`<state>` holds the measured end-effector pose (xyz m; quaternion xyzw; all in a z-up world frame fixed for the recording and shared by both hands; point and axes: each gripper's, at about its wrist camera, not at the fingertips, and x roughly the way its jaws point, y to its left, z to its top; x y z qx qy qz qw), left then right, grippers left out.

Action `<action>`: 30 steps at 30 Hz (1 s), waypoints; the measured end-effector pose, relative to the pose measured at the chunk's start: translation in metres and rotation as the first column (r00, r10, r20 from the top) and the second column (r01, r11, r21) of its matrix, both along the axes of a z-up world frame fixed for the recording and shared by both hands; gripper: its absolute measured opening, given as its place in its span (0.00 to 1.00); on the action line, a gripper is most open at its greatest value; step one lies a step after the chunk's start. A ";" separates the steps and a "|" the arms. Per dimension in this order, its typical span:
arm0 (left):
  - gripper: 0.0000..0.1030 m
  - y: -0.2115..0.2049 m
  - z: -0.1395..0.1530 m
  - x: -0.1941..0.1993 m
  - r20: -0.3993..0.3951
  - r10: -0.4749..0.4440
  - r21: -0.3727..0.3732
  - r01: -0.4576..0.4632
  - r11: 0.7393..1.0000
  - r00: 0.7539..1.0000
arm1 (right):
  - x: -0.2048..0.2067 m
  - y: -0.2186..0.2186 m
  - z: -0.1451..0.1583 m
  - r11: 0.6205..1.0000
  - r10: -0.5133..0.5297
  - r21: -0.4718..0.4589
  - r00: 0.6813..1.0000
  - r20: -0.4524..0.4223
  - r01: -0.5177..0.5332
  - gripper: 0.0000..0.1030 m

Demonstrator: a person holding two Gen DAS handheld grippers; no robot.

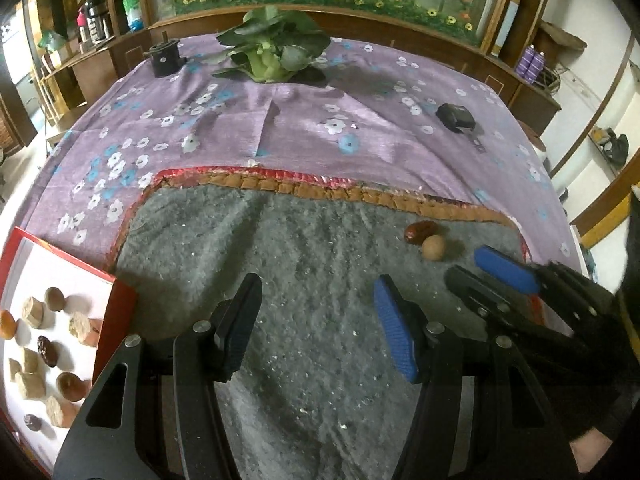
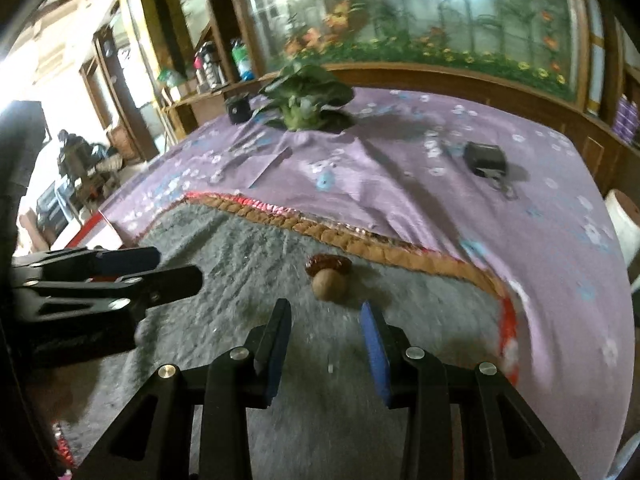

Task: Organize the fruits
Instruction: 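Grasp the red date with the left tool while the right tool grasps the brown fruit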

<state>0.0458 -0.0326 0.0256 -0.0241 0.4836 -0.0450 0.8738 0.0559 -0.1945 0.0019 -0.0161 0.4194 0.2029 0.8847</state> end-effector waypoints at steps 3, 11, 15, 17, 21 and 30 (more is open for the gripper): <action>0.57 0.001 -0.001 0.006 -0.007 0.010 0.000 -0.010 1.000 1.000 | 0.020 0.009 -0.009 0.999 0.035 -0.027 0.999 -0.005 -0.035 0.34; 0.56 -0.016 -0.003 0.019 -0.002 -0.077 -0.026 0.077 0.997 0.997 | 0.016 0.005 -0.014 0.996 0.039 -0.079 0.999 0.001 -0.039 0.21; 0.56 -0.043 -0.007 0.029 -0.001 -0.200 -0.013 0.200 0.980 0.980 | -0.003 -0.029 0.001 0.999 -0.049 -0.019 0.999 0.013 0.050 0.21; 0.56 -0.053 -0.012 0.035 -0.013 -0.245 -0.020 0.245 0.969 0.969 | -0.007 -0.043 0.003 0.996 -0.091 0.013 0.996 0.007 0.091 0.21; 0.56 -0.072 -0.023 0.046 -0.038 -0.311 0.006 0.311 0.950 0.950 | -0.011 -0.060 0.001 0.989 -0.139 0.042 0.990 -0.002 0.139 0.21; 0.18 -0.081 -0.036 0.054 -0.028 -0.333 0.067 0.334 0.940 0.943 | -0.008 -0.071 -0.004 0.985 -0.144 0.095 0.989 -0.021 0.145 0.21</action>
